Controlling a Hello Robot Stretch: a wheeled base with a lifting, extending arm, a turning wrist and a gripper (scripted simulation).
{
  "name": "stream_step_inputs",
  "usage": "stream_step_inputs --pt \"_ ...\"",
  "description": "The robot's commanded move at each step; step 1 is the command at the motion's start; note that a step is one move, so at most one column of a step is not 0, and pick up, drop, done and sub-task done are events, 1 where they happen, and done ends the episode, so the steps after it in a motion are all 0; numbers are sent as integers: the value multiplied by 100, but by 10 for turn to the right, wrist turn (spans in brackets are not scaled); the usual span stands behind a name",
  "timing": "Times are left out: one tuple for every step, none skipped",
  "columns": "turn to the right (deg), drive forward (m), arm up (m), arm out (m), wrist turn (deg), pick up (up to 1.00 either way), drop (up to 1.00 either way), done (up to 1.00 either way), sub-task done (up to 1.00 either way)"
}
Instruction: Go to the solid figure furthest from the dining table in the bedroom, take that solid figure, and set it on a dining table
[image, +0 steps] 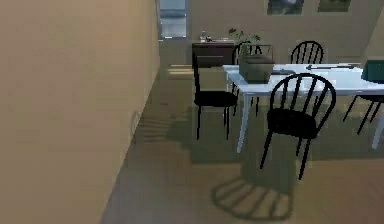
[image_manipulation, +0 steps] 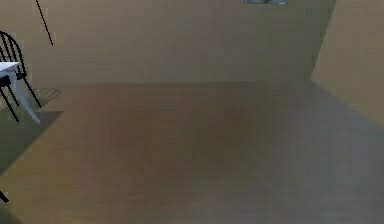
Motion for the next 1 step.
stream_step_inputs --pt "0 100 0 0 0 0 0 0 0"
